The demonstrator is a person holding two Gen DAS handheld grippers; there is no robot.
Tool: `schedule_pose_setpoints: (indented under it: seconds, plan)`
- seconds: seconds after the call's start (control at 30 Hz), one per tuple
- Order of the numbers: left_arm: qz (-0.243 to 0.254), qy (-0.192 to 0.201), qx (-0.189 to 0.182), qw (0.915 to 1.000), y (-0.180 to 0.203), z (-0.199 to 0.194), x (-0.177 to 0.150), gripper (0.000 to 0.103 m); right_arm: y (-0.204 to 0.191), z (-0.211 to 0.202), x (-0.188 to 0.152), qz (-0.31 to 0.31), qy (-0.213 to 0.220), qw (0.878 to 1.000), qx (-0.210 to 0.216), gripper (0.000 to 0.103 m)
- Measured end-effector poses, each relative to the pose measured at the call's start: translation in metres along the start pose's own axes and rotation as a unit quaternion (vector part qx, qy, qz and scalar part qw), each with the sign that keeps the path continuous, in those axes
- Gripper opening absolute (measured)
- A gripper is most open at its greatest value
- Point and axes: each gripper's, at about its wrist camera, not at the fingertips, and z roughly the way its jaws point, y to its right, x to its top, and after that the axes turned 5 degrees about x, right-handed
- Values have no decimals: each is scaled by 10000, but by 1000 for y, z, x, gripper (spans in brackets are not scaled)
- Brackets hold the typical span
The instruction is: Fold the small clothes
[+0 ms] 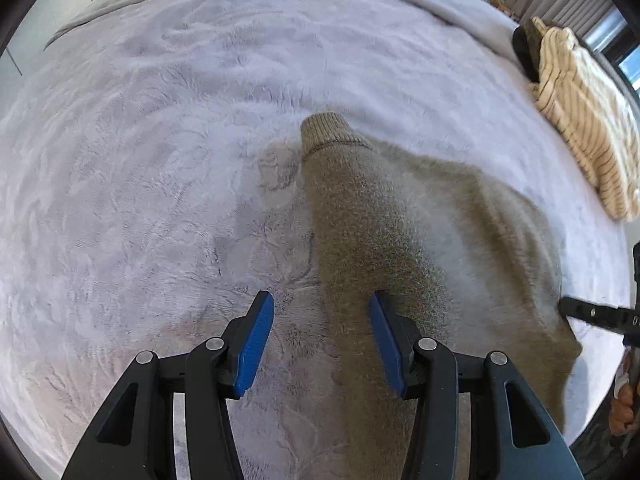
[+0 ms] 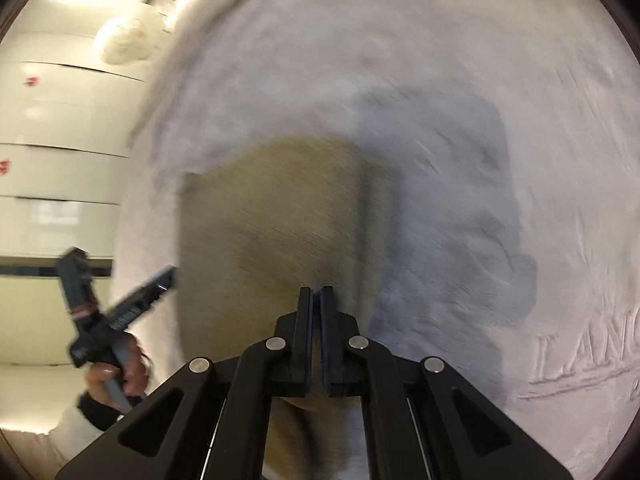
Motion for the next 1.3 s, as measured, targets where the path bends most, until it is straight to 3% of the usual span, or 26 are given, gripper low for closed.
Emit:
schedule_pose_setpoints:
  seconds: [0.13, 0.2, 0.23, 0.27, 0.3, 0.47, 0.57, 0.67, 0.7, 0.87, 0.93, 0.97, 1.1, 1.2, 1.3]
  plan:
    - [173, 83, 147, 9997, 4, 1, 0, 51, 25, -10, -4, 679, 310, 9910, 1110, 8]
    - [207, 103, 162, 9996, 5, 1, 0, 52, 29, -16, -3, 708, 419, 9879, 1312, 14]
    - [205, 97, 161, 9996, 5, 1, 0, 52, 29, -16, -2, 688, 407, 9884, 1291, 20]
    - [183, 79, 157, 9997, 4, 1, 1, 52, 29, -14, 1, 656, 361, 9895, 1240, 31]
    - [171, 70, 161, 9997, 4, 1, 2, 52, 29, -14, 2, 639, 337, 9898, 1225, 33]
    - [215, 78, 215, 9995, 4, -3, 1, 52, 20, 2, 17, 453, 175, 9937, 1013, 33]
    - [172, 94, 200, 9996, 2, -9, 2, 52, 14, -9, 20, 273, 386, 9957, 794, 33]
    - [101, 234, 122, 9996, -2, -19, 4, 52, 14, -16, 24, 87, 505, 9973, 530, 57]
    - [69, 295, 86, 9995, -2, -23, 4, 52, 15, -15, 26, 77, 482, 9977, 473, 58]
    - [36, 309, 23, 9995, -1, -25, 8, 52, 20, -1, 34, 71, 254, 9977, 625, 57]
    - [63, 246, 63, 9997, 1, -22, 9, 52, 13, 7, 35, -121, 100, 9979, 626, 42]
    - [43, 228, 62, 9997, 3, -21, 9, 52, 8, 10, 35, -219, -9, 9984, 529, 15]
    - [67, 316, -41, 9995, 9, -25, 5, 52, -7, -3, 27, -704, 74, 9975, -31, 10]
    - [258, 223, 170, 9993, 17, -14, 1, 56, 12, 2, 24, -659, -36, 9962, -574, 9]
    - [418, 232, 455, 9978, 21, -5, -1, 63, 31, 12, 22, -249, -109, 9985, -485, 8]
